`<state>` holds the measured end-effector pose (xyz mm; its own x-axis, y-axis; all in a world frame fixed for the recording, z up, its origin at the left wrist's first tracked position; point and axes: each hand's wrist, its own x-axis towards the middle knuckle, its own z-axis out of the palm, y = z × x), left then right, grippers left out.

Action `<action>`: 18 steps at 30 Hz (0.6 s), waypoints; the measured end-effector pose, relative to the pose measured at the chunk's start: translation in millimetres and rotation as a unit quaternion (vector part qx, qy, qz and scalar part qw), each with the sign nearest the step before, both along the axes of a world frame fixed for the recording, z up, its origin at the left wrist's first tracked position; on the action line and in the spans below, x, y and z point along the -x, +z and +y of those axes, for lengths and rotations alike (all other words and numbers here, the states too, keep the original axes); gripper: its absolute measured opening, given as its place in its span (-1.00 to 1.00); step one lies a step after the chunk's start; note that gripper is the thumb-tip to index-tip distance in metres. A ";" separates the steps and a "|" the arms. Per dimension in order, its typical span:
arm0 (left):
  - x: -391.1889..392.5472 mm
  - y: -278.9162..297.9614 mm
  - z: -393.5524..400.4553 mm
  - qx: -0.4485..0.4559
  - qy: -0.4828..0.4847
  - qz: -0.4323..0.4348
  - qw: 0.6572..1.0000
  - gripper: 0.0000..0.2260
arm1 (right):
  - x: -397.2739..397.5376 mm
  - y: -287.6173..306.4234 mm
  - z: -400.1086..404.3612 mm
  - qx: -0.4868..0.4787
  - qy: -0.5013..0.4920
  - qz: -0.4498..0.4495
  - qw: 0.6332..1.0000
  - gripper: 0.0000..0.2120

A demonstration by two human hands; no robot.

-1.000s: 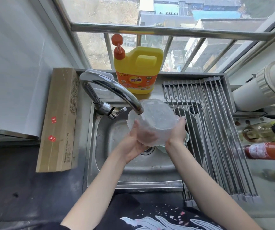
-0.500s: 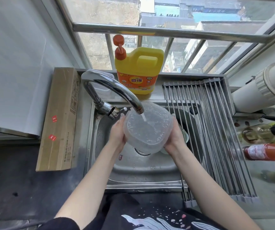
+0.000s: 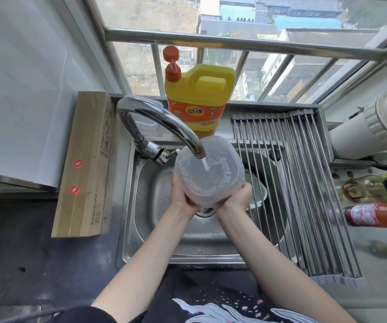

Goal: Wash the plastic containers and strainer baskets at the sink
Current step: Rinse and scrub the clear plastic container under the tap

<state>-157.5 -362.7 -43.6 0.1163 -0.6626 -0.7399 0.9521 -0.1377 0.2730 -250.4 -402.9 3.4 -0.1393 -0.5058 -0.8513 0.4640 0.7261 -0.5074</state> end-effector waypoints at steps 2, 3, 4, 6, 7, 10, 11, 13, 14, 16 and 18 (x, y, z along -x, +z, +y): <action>-12.6 -5.3 -6.9 -0.017 0.009 -0.015 1.000 -0.50 | 17.4 -5.1 -5.4 0.035 0.103 0.000 0.994 -0.63; -18.1 -4.2 -8.8 -0.012 0.003 -0.020 1.000 -0.52 | 24.7 -6.2 -8.6 0.053 0.172 0.007 0.984 -0.55; -22.6 -3.1 -8.2 -0.007 -0.010 -0.028 1.000 -0.54 | 29.9 -6.7 -12.6 0.076 0.233 0.019 0.969 -0.50; -33.0 -3.6 -4.2 0.006 -0.063 -0.079 0.995 -0.60 | 31.3 -6.7 -18.8 0.115 0.287 0.022 0.951 -0.51; -37.0 -4.0 -0.6 0.000 -0.081 -0.123 0.989 -0.65 | 28.8 -5.2 -21.7 0.135 0.303 0.018 0.943 -0.49; -41.4 -9.7 6.5 -0.007 -0.074 -0.180 0.981 -0.70 | 15.7 3.0 -27.0 0.171 0.307 0.041 0.935 -0.55; -39.1 -7.9 8.5 -0.011 -0.049 -0.156 0.986 -0.70 | 11.8 4.8 -27.8 0.173 0.292 0.057 0.939 -0.60; -29.9 -3.6 12.6 -0.015 0.014 -0.064 0.998 -0.70 | 5.0 4.1 -26.4 0.165 0.260 0.097 0.946 -0.65; -23.6 -3.0 16.2 -0.016 0.031 -0.010 0.999 -0.67 | 2.2 1.7 -23.9 0.155 0.247 0.121 0.949 -0.66; -9.4 3.3 24.0 -0.036 0.025 0.073 0.996 -0.73 | -1.9 -4.4 -18.2 0.122 0.212 0.162 0.956 -0.63; 2.8 6.1 30.1 -0.049 -0.015 0.120 0.991 -0.62 | -3.7 -9.1 -15.5 0.075 0.168 0.185 0.965 -0.59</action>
<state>-160.3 -332.6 -37.6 -0.0892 -0.5860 -0.8054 0.9831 -0.1816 0.0232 -246.7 -418.3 -5.7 -0.2271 -0.6892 -0.6881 -0.0182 0.7095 -0.7045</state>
